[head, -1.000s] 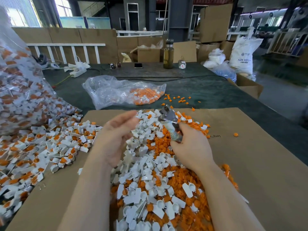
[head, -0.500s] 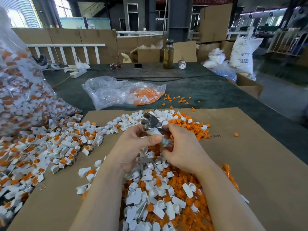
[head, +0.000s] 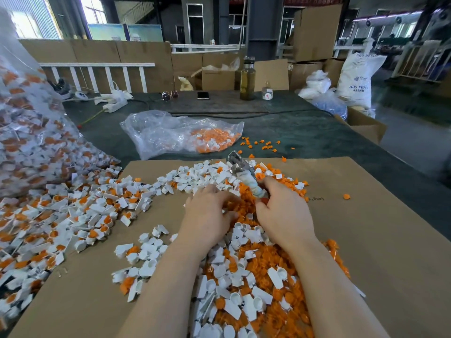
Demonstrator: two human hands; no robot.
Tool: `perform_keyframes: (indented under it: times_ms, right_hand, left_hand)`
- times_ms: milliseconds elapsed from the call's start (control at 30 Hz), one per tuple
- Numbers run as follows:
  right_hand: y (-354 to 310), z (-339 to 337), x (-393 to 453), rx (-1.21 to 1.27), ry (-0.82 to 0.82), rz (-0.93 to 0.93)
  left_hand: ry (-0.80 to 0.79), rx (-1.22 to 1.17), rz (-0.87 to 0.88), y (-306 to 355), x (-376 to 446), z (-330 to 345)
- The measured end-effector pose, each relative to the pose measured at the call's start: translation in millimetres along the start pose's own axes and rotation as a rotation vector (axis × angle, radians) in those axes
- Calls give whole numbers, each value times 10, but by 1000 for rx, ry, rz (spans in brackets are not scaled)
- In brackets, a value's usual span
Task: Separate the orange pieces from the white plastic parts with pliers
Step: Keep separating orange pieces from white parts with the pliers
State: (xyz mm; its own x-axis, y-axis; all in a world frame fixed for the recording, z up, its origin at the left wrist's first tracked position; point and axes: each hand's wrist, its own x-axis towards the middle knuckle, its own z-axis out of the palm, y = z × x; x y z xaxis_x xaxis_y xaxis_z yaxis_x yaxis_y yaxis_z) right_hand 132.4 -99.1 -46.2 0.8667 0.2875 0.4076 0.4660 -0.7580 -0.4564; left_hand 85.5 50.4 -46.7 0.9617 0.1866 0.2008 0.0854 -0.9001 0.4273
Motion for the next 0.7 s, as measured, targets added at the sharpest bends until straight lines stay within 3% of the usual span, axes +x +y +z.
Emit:
perform_keyframes:
  times_ms: [233,400,467,700]
  right_hand:
    - [-52,22,28,148,-96,131]
    - [-85,7,17,414,-109,182]
    - [-96,-8,7,515,-88,189]
    - [-120,-21,2,530,-86,160]
  left_hand:
    - [39,-205,-101,5,-27,-19]
    - [78,-836,-256,3,-46,-135]
    - [68,-967,-272,-8,-64,-188]
    - [18,-840,-241,-11,-52,-202]
